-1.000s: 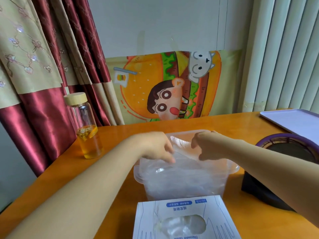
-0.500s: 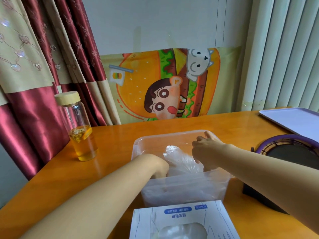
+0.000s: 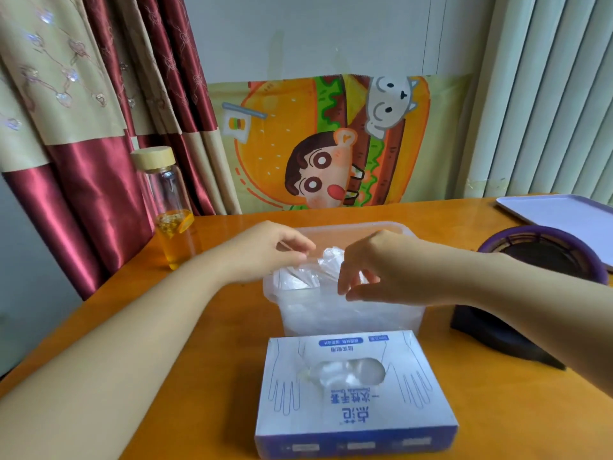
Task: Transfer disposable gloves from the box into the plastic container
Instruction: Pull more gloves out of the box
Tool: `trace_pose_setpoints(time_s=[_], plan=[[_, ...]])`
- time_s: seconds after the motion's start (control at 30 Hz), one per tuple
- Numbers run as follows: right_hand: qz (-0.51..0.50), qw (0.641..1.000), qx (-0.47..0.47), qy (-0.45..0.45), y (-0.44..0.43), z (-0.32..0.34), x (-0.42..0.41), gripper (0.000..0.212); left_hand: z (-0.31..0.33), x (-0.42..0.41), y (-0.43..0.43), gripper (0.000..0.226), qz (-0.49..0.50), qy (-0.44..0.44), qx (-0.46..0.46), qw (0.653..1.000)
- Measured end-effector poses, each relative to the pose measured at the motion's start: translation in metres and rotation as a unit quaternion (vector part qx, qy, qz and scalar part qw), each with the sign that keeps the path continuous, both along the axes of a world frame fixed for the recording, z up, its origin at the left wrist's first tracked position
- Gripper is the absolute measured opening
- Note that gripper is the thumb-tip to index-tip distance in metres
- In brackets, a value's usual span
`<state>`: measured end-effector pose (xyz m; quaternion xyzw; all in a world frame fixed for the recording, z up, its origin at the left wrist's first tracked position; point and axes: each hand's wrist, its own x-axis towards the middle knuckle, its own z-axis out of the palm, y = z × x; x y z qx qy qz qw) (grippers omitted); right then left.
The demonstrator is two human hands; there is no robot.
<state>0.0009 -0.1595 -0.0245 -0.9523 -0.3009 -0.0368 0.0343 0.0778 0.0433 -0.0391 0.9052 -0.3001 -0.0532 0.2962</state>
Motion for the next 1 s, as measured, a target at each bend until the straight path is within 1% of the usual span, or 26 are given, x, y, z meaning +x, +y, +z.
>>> trace_pose_setpoints(time_s=[0.13, 0.2, 0.23, 0.27, 0.3, 0.33, 0.4, 0.47, 0.5, 0.57, 0.67, 0.73, 0.83, 0.9, 0.97, 1.0], plan=[[0.032, 0.991, -0.086, 0.095, 0.008, -0.031, -0.021, 0.024, -0.003, -0.03, 0.014, 0.018, 0.019, -0.057, -0.065, 0.996], [0.025, 0.986, -0.117, 0.12, 0.009, -0.047, -0.026, 0.029, -0.008, -0.047, 0.018, 0.012, 0.007, -0.036, -0.071, 0.997], [0.024, 0.983, -0.131, 0.123, 0.009, -0.052, -0.028, 0.031, -0.011, -0.054, 0.019, 0.009, -0.008, -0.009, -0.048, 0.999], [0.029, 0.982, -0.141, 0.118, 0.009, -0.057, -0.028, 0.033, -0.016, -0.061, 0.019, 0.009, -0.026, 0.022, -0.008, 0.999], [0.036, 0.982, -0.151, 0.109, 0.009, -0.06, -0.028, 0.034, -0.021, -0.067, 0.018, 0.013, -0.042, 0.048, 0.044, 0.997], [0.042, 0.982, -0.157, 0.098, 0.009, -0.061, -0.028, 0.034, -0.026, -0.071, 0.016, 0.022, -0.056, 0.058, 0.102, 0.992], [0.053, 0.982, -0.16, 0.079, 0.01, -0.064, -0.027, 0.029, -0.035, -0.076, 0.013, 0.053, -0.079, 0.048, 0.198, 0.976], [0.07, 0.984, -0.154, 0.05, 0.01, -0.068, -0.026, 0.02, -0.042, -0.079, 0.011, 0.079, -0.092, 0.035, 0.257, 0.962], [0.076, 0.985, -0.147, 0.039, 0.01, -0.069, -0.027, 0.018, -0.044, -0.079, 0.01, 0.086, -0.096, 0.037, 0.274, 0.956], [0.087, 0.986, -0.137, 0.023, 0.01, -0.068, -0.028, 0.017, -0.049, -0.079, 0.008, 0.089, -0.102, 0.051, 0.289, 0.95], [0.113, 0.987, -0.111, -0.015, 0.011, -0.06, -0.03, 0.017, -0.05, -0.078, 0.007, 0.085, -0.1, 0.06, 0.292, 0.949], [0.142, 0.986, -0.082, -0.043, 0.014, -0.055, -0.033, 0.009, -0.049, -0.078, 0.006, 0.086, -0.096, 0.063, 0.287, 0.951], [0.158, 0.983, -0.075, -0.051, 0.021, -0.048, -0.04, 0.003, -0.048, -0.079, 0.004, 0.09, -0.1, 0.069, 0.29, 0.949], [0.13, 0.987, -0.085, -0.047, 0.023, -0.038, -0.041, 0.009, -0.047, -0.08, 0.003, 0.091, -0.107, 0.07, 0.299, 0.946], [0.082, 0.99, -0.096, -0.06, 0.022, -0.021, -0.037, 0.014, -0.047, -0.078, 0.002, 0.088, -0.121, 0.061, 0.306, 0.942], [0.063, 0.992, -0.082, -0.07, 0.022, -0.01, -0.034, 0.016, -0.046, -0.077, 0.002, 0.087, -0.129, 0.056, 0.306, 0.941]])
